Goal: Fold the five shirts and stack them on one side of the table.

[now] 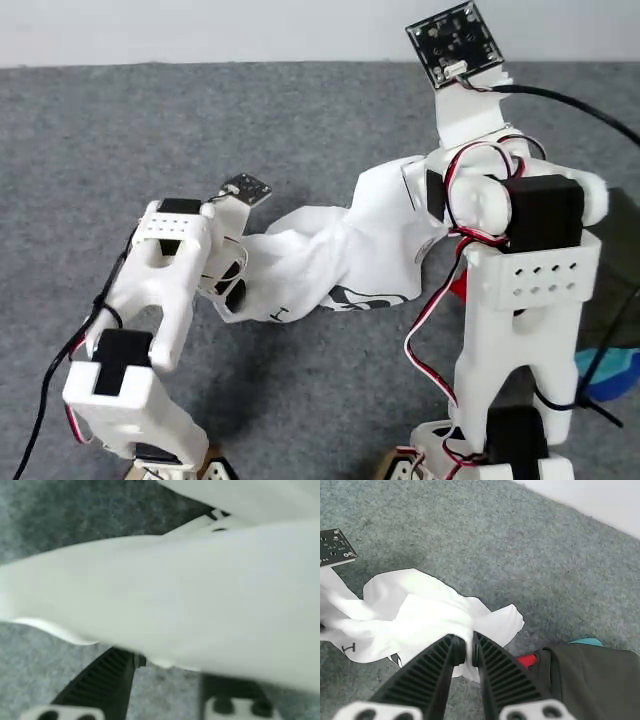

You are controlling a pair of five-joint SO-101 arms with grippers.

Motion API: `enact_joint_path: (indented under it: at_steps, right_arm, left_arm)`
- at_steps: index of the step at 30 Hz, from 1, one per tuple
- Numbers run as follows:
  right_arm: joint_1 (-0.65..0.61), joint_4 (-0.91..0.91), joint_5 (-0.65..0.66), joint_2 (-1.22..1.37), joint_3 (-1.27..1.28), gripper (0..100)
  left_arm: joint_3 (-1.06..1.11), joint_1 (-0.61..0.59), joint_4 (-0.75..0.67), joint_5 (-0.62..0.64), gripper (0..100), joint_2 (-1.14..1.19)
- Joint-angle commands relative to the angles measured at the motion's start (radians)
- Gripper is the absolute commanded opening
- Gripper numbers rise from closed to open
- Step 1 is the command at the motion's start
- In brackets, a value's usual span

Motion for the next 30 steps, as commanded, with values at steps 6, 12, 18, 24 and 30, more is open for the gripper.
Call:
enact_joint_path:
  at_steps: [6, 12, 18, 24, 30]
  right_arm:
    - [0.005, 0.030, 0.002, -0.010, 0.020, 0.9]
    - [0.005, 0.025, 0.002, -0.019, 0.046, 0.9]
    - [0.005, 0.027, 0.002, -0.019, 0.046, 0.9]
    - [0.005, 0.028, 0.002, -0.019, 0.046, 0.9]
    - [0.005, 0.028, 0.002, -0.019, 0.046, 0.9]
  left_arm:
    - [-0.242, 0.032, 0.224, -0.005, 2, -0.052]
    - [-0.295, 0.129, 0.327, -0.006, 2, -0.117]
    - [-0.300, 0.135, 0.334, -0.006, 1, -0.129]
    - [-0.300, 0.130, 0.342, -0.008, 1, -0.129]
    - [-0.303, 0.115, 0.296, -0.003, 2, -0.129]
